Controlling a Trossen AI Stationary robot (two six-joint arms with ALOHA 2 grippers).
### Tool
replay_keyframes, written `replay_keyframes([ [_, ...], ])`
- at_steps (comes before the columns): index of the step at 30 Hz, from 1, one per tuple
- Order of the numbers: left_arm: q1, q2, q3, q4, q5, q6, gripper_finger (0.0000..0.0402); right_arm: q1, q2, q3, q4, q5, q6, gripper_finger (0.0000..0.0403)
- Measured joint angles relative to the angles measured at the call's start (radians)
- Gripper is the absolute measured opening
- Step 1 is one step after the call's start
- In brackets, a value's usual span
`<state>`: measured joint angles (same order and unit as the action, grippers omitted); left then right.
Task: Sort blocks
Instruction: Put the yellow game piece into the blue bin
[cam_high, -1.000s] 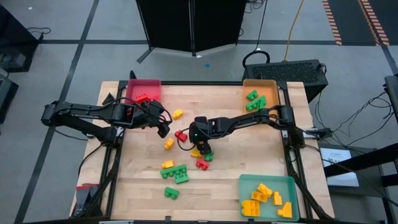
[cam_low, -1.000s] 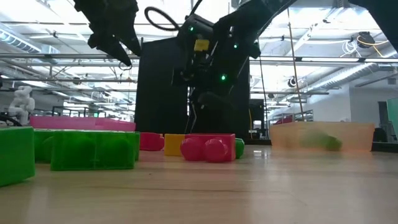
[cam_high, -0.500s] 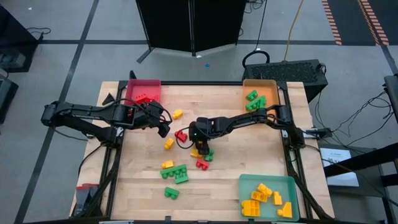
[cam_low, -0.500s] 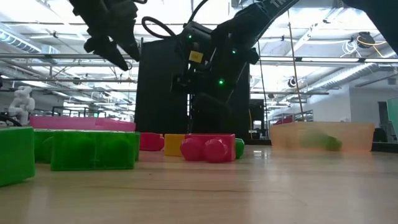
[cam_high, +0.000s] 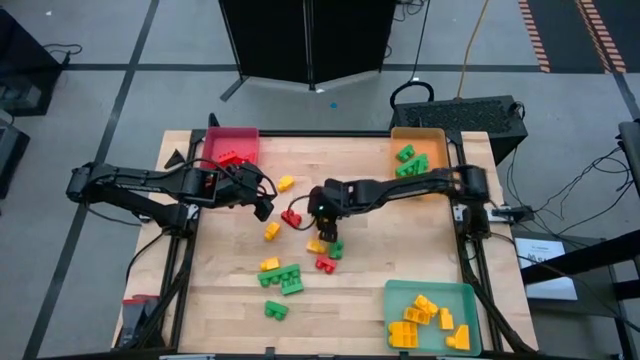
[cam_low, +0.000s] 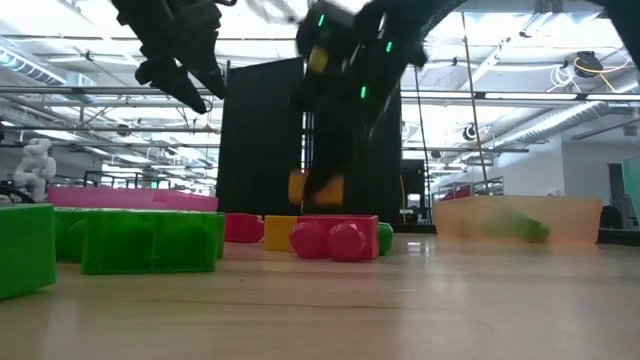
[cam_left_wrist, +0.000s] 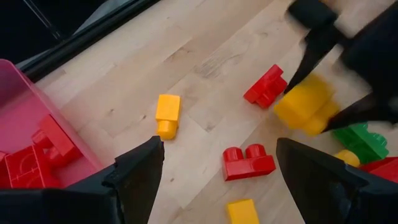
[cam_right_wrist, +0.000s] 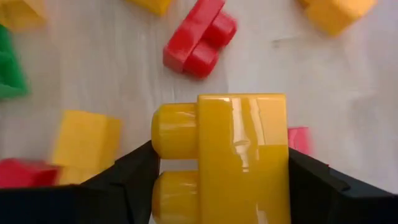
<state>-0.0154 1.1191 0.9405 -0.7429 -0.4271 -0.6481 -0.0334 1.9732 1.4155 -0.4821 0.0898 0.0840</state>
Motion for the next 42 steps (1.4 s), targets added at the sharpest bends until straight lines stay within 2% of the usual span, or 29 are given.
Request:
replay_keyframes([
  [5, 0.000, 0.000, 0.000, -0.003, 0.000, 0.004, 0.0310, 0.026, -0.150, 0.000, -0.115, -0.003, 0.113, 0.0253],
  [11, 0.000, 0.000, 0.000, -0.002, 0.000, 0.028, 0.0310, 0.145, -0.345, 0.001, -0.351, -0.010, 0.309, 0.0253],
  [17, 0.000, 0.000, 0.000, -0.002, 0.000, 0.034, 0.0310, 0.369, -0.467, 0.001, -0.619, 0.010, 0.671, 0.0253],
  [23, 0.000, 0.000, 0.000, 0.002, 0.000, 0.035, 0.0310, 0.646, -0.485, 0.001, -0.826, 0.011, 1.136, 0.0253],
  [31, 0.000, 0.000, 0.000, 0.002, 0.000, 0.035, 0.0310, 0.924, -0.462, -0.008, -0.918, -0.026, 1.640, 0.0253],
  [38, 0.000, 0.000, 0.000, 0.001, 0.000, 0.035, 0.0310, 1.070, -0.455, -0.105, -0.825, -0.132, 1.901, 0.0253],
  [42, 0.000, 0.000, 0.000, 0.001, 0.000, 0.035, 0.0310, 1.116, -0.455, -0.197, -0.728, -0.176, 2.010, 0.0253],
])
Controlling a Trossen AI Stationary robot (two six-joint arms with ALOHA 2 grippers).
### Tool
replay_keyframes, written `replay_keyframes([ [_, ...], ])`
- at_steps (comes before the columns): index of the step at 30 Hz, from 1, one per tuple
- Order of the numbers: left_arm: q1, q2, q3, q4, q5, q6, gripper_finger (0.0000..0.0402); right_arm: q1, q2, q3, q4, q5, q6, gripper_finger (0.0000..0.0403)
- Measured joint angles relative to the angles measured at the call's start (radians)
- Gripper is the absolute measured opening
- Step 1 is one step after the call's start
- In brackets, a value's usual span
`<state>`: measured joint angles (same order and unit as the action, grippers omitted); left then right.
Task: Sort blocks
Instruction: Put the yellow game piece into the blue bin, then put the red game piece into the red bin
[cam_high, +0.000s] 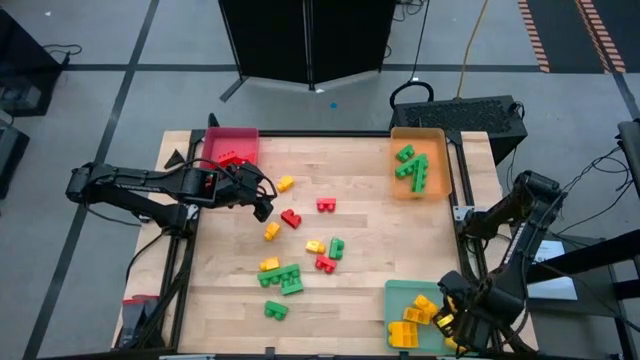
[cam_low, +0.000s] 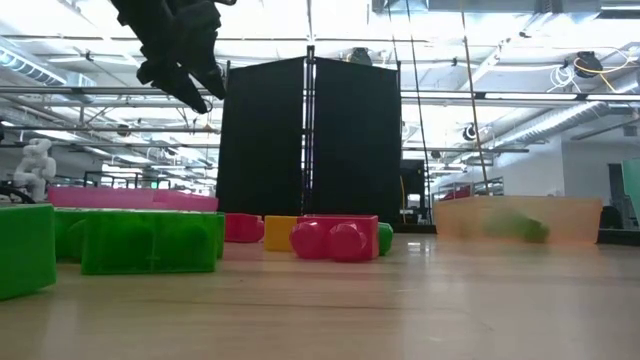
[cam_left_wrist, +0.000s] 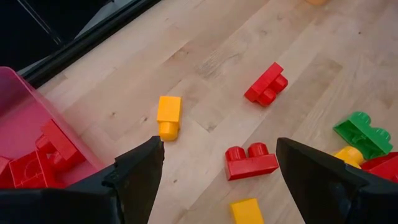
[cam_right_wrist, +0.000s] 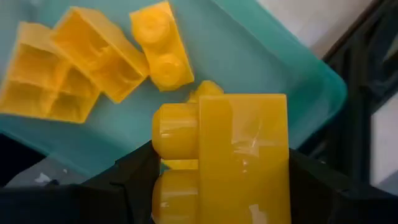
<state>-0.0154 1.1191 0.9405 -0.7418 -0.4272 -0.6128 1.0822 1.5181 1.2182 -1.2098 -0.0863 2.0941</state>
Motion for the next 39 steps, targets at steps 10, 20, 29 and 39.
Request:
replay_keyframes([
  [10, 0.000, 0.000, 0.000, 0.000, 0.000, 0.000, 0.0310, 0.005, 0.000, -0.198, 0.352, 0.002, 0.022, 0.0276],
  [20, 0.000, 0.000, 0.000, 0.000, 0.000, 0.000, 0.0310, 0.001, -0.027, -0.201, 0.360, 0.006, 0.019, 0.0299],
  [29, 0.000, 0.000, 0.000, -0.001, 0.000, 0.000, 0.0310, -0.020, -0.043, -0.201, 0.354, 0.022, -0.012, 0.0302],
  [39, 0.000, 0.000, 0.000, -0.001, 0.001, -0.003, 0.0310, -0.271, -0.164, -0.102, 0.362, 0.444, -0.341, 0.0302],
])
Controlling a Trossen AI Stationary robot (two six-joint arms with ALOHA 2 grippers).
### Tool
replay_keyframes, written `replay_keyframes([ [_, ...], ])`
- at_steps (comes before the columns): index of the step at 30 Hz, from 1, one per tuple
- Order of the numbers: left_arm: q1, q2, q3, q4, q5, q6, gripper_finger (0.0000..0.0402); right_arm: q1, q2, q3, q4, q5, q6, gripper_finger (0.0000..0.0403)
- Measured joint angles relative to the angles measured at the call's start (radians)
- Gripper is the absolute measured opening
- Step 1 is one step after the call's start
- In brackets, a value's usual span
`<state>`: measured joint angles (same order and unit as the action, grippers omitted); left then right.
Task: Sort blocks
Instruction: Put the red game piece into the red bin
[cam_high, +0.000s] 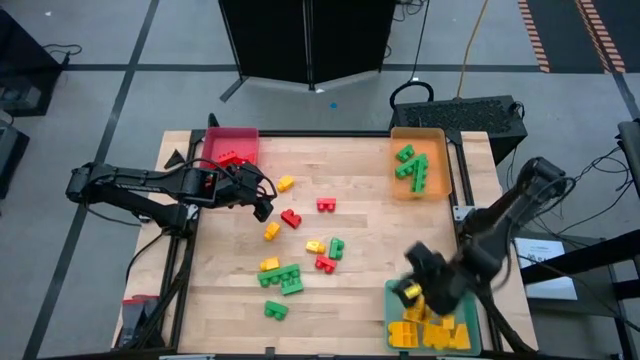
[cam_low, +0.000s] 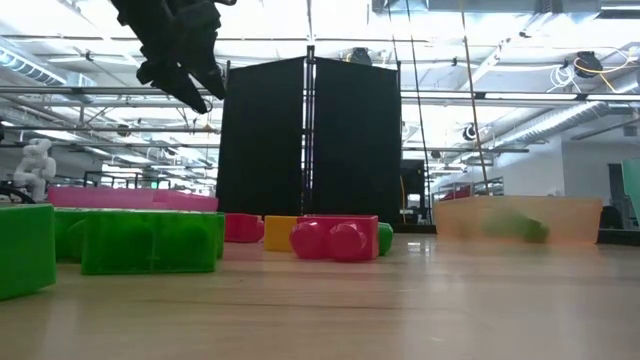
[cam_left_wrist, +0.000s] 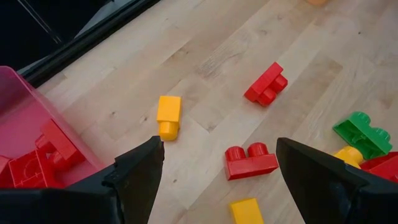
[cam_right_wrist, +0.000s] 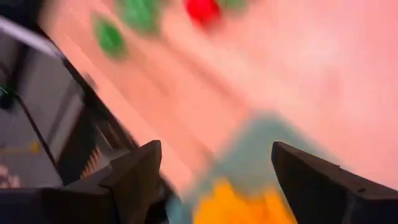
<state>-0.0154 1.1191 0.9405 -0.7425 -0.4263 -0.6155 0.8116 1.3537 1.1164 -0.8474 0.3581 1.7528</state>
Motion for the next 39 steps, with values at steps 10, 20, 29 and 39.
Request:
replay_keyframes([
  [10, 0.000, 0.000, 0.000, -0.004, 0.002, 0.000, 0.0310, -0.473, 0.002, 0.149, 0.046, 0.195, -0.861, 0.0302],
  [20, 0.000, 0.000, 0.000, -0.013, 0.013, 0.016, 0.0310, -0.840, 0.185, 0.150, 0.419, 0.023, -1.440, 0.0302],
  [29, 0.000, 0.000, 0.000, -0.053, 0.018, 0.023, 0.0310, -0.936, 0.349, 0.150, 0.427, -0.078, -1.623, 0.0302],
  [39, 0.000, -0.001, 0.000, -0.056, 0.018, 0.023, 0.0310, -0.957, 0.526, 0.150, 0.558, -0.176, -1.786, 0.0302],
])
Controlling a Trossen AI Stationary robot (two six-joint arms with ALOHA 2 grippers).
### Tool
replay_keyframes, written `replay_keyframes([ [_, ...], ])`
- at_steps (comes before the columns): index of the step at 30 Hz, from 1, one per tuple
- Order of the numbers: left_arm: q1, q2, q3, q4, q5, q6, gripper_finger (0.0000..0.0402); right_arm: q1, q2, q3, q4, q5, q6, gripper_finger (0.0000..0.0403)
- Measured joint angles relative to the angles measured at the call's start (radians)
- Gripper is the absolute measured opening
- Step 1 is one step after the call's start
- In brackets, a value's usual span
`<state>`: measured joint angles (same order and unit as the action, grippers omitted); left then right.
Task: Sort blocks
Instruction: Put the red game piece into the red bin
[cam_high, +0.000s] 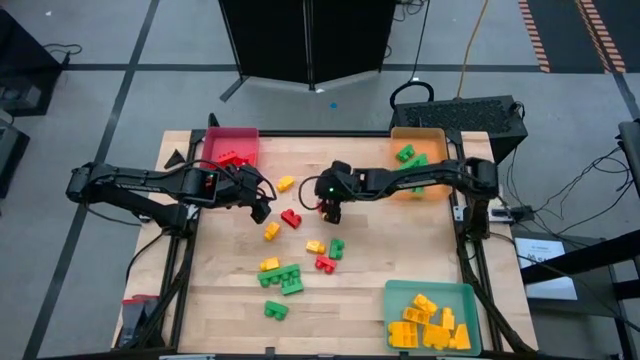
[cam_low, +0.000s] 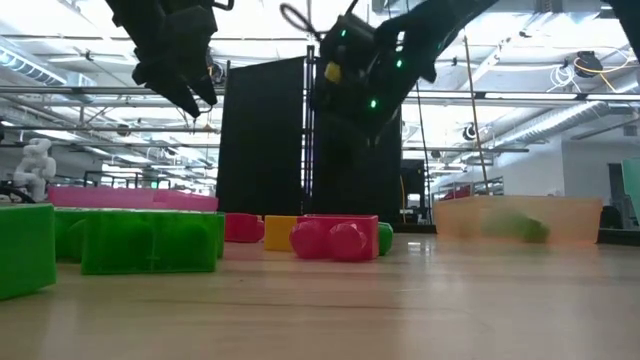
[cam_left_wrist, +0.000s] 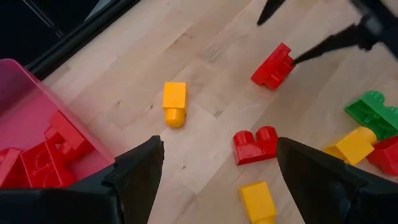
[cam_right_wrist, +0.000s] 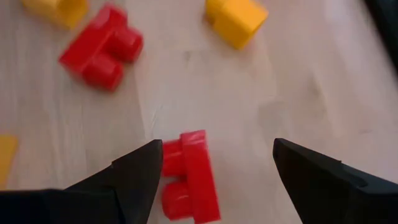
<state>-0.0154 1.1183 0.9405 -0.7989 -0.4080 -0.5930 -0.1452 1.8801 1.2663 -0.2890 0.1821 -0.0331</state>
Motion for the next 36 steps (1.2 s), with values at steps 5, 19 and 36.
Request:
replay_keyframes([
  [5, 0.000, 0.000, 0.000, -0.004, 0.000, 0.000, 0.0310, 0.000, 0.054, 0.000, 0.003, -0.026, -0.066, 0.0302],
  [19, 0.000, 0.000, 0.000, -0.003, -0.011, -0.003, 0.0310, -0.039, 0.143, 0.003, -0.076, -0.115, -0.003, 0.0269],
  [36, 0.001, 0.000, 0.000, 0.006, -0.016, -0.004, 0.0310, -0.037, 0.129, 0.013, -0.083, -0.108, 0.110, 0.0147],
])
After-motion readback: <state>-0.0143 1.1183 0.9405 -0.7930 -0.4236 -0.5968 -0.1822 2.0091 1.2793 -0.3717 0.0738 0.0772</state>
